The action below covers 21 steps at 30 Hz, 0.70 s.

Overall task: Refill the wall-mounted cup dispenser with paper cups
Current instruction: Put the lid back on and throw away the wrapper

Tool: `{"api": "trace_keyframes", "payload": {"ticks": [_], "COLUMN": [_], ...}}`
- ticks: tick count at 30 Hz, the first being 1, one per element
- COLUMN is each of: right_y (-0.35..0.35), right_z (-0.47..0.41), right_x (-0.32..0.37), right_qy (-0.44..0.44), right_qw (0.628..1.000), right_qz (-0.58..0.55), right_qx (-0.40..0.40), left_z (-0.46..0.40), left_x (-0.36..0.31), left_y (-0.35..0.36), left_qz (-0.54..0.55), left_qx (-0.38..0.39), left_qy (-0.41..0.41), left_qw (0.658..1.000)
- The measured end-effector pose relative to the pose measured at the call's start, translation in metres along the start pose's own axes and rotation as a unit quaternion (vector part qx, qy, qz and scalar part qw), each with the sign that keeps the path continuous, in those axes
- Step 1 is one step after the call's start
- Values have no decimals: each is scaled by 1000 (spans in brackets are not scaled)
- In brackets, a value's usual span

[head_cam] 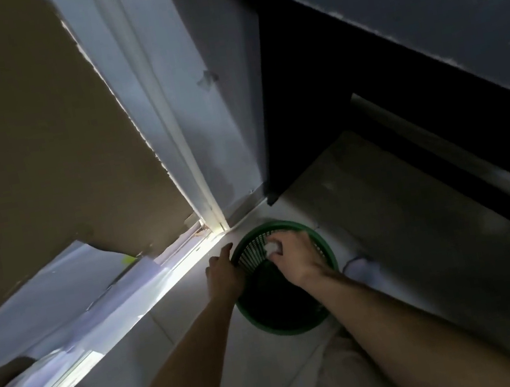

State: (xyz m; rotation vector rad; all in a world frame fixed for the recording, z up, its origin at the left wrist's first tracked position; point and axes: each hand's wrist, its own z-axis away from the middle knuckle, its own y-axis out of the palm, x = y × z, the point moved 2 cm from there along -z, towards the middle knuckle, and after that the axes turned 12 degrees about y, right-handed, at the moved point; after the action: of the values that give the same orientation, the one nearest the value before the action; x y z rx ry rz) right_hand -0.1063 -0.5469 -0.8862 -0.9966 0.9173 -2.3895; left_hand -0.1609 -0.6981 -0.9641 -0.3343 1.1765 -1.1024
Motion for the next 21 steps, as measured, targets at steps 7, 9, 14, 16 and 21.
{"api": "trace_keyframes", "payload": {"ticks": [7, 9, 14, 16, 21], "right_y": [17, 26, 37, 38, 26], "right_z": [-40, -52, -57, -53, -41], "right_x": [-20, -27, -35, -35, -32], "right_qy": [34, 47, 98, 98, 97], "right_qw": [997, 993, 986, 985, 981], "right_qz": [72, 94, 80, 83, 105], "right_qx": [26, 55, 107, 119, 128], "left_z": [-12, -13, -14, -14, -10], "left_x": [11, 14, 17, 15, 3], "left_y": [16, 19, 19, 18, 11], "left_qz": [31, 40, 32, 25, 0], "left_qx": [-17, -19, -8, -2, 18], "left_qy": [16, 11, 0, -7, -7], "left_qw": [999, 999, 999, 1000, 1000]}}
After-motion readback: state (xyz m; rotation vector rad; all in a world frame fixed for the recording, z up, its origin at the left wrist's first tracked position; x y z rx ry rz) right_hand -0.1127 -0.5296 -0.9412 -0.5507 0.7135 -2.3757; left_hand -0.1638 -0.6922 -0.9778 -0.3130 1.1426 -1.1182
